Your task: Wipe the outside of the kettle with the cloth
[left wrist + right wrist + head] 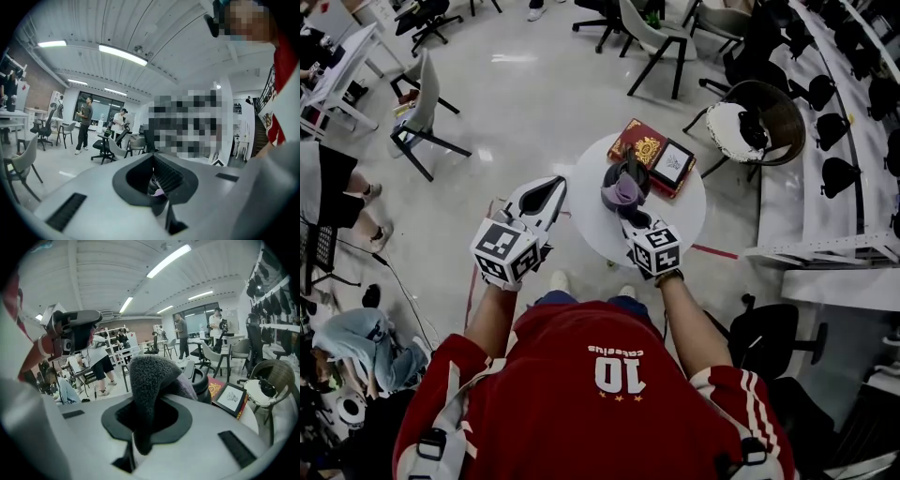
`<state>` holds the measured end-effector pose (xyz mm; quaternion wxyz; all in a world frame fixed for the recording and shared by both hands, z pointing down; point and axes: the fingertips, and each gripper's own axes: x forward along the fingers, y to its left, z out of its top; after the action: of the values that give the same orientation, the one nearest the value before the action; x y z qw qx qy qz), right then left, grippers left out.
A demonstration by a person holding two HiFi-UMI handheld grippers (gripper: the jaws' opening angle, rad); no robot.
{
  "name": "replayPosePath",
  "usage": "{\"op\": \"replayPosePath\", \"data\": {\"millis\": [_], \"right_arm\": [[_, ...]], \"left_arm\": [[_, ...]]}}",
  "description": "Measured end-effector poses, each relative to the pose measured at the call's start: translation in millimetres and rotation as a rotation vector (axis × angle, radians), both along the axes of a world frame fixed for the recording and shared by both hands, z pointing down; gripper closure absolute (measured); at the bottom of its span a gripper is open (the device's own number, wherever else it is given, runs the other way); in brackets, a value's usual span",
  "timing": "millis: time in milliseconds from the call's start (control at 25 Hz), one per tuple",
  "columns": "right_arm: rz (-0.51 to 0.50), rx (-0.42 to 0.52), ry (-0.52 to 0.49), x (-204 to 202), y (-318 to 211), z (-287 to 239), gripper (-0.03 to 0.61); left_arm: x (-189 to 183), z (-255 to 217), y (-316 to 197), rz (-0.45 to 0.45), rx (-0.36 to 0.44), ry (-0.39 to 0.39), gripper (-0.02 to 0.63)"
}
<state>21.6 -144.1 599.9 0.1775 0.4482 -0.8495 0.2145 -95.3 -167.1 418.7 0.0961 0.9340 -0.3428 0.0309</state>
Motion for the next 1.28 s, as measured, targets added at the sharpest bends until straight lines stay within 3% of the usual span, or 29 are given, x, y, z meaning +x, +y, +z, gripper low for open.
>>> {"op": "replayPosePath", "data": {"millis": [640, 1080, 1280], "right_arm": [[0.089, 0.022, -0.029, -50.1, -44.7, -6.4, 0.529], [0.199, 0.102, -0.047, -46.0, -86.1, -40.3, 0.529], [0.256, 0.139, -0.048, -26.0, -85.3, -60.7, 0.529]], "left_arm": [[-46.6, 8.5, -39.7, 0.068, -0.015, 0.005, 0.606], [-78.0, 2.6, -60.2, 0.09, -0.006, 0.001, 0.606], [-81.0, -6.3, -63.8, 0.105, 0.014, 0.011, 0.606]]}}
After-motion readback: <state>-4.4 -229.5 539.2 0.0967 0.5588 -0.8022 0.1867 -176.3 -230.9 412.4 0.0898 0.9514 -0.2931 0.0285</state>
